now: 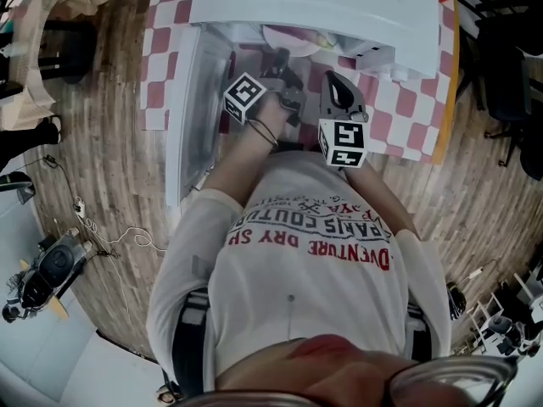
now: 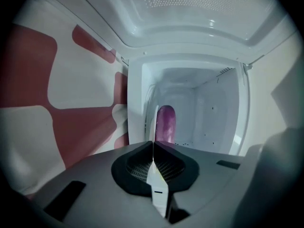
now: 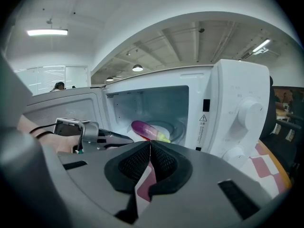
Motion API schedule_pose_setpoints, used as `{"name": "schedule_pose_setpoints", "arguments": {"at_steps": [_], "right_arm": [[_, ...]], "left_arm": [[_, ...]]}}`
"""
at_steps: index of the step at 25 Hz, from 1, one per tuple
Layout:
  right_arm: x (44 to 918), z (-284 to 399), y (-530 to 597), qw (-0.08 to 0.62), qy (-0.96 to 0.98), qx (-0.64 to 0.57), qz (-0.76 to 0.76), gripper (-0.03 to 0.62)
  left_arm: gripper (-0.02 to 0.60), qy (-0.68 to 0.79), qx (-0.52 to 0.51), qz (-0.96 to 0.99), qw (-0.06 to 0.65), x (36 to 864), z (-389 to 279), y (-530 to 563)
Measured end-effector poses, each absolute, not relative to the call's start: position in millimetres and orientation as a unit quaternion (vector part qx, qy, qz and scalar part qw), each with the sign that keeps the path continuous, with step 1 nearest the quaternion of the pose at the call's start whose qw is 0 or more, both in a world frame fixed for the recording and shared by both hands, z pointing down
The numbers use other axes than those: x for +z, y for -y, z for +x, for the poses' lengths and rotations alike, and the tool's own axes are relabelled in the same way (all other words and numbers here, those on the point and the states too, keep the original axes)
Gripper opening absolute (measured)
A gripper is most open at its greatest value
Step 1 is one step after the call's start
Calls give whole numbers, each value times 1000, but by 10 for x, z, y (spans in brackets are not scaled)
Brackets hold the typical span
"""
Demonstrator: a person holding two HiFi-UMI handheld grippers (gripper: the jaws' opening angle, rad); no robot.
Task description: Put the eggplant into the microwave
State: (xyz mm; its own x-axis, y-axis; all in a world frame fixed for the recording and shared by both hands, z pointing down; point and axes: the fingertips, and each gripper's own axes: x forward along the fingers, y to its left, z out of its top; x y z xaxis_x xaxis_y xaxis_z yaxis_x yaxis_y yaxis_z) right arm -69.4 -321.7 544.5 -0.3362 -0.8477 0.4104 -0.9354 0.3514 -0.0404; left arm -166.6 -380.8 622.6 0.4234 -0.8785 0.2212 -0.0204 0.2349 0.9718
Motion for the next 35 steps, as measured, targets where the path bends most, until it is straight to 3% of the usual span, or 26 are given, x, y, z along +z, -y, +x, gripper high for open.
{"name": "schedule_pose_setpoints", "arguments": {"at_steps": [29,35], "right_arm": [[5535,-617,3399,174,804,156,547,26],[5541,-629,3372,170,805,162,544,26]], "left_arm": [[33,462,-294,510,663,6221,-1568,4059],[235,485,-254,566,616,6010,-1526,4135]]}}
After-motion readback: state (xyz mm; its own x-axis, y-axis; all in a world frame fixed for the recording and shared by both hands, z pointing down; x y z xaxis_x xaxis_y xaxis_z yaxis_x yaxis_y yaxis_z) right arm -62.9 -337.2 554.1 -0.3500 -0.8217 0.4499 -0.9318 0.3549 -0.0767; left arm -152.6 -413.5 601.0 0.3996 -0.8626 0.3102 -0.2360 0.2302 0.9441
